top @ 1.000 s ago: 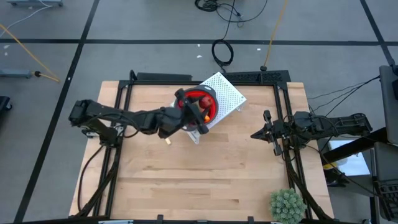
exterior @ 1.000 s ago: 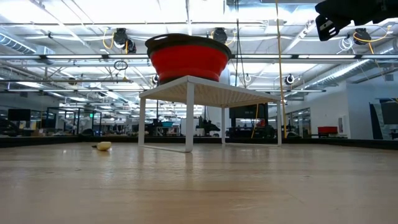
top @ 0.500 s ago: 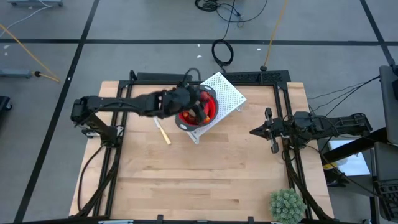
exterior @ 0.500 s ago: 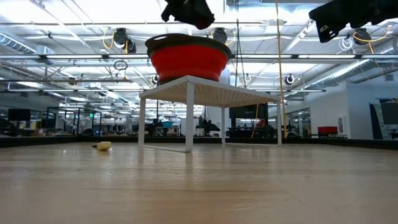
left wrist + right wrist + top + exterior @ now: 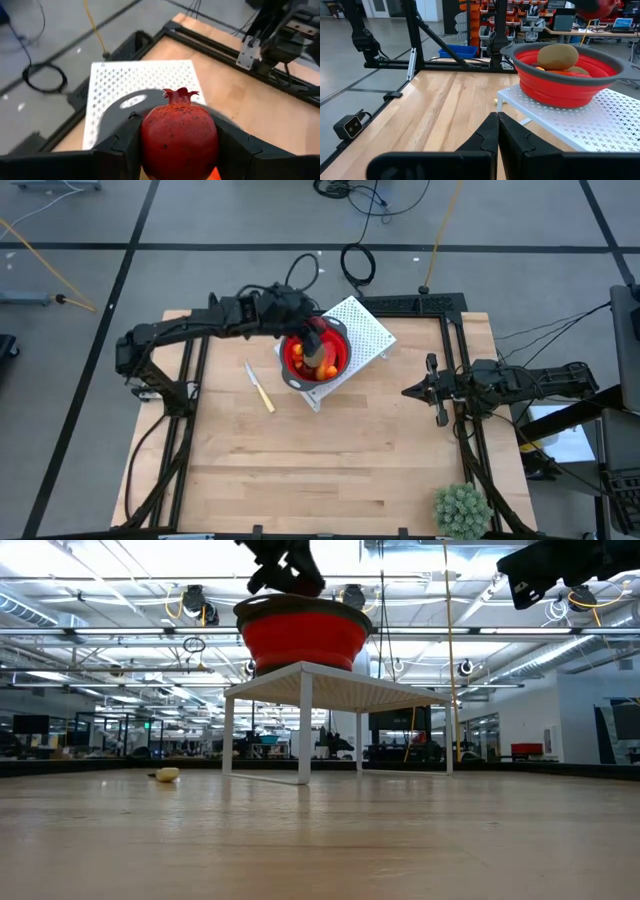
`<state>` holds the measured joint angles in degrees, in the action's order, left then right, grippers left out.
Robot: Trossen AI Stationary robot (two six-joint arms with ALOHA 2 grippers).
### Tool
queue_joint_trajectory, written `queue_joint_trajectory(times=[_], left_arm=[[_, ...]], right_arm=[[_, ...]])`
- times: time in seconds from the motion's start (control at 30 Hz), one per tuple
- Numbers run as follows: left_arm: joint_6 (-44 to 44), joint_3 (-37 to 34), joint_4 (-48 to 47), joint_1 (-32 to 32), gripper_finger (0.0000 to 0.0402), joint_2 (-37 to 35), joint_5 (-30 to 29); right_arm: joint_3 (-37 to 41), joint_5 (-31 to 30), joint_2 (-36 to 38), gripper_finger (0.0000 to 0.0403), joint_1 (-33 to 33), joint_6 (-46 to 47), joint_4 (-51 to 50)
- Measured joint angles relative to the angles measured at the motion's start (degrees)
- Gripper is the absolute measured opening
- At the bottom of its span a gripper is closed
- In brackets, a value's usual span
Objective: Pick & Place Fruit
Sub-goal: Put the pomegranate into the red strainer bowl on the shelf
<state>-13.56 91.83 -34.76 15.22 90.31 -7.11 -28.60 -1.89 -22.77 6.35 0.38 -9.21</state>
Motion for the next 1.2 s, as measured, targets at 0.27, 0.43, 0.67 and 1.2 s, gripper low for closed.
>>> queue_joint_trajectory(times=[0.27, 0.43, 0.67, 1.2], left_arm=[[-3.7, 0.4, -9.5, 4.4, 0.0184, 0.0, 4.7], [-5.2, 0.4, -12.3, 6.1, 0.0184, 0.1, 5.5], [-7.0, -0.3, -12.8, 6.9, 0.0184, 2.0, 7.1], [-7.6, -0.4, -13.6, 6.9, 0.0184, 4.2, 7.0]], right_arm=[[0.0, 0.0, 0.0, 0.0000, 0.0, 0.0, -0.1], [0.0, 0.0, 0.0, 0.0000, 0.0, 0.0, -0.1], [0.0, -0.1, 0.0, 0.0000, 0.0, 0.0, -0.1], [0.0, -2.6, 0.0, 0.0000, 0.0, 0.0, -0.5]])
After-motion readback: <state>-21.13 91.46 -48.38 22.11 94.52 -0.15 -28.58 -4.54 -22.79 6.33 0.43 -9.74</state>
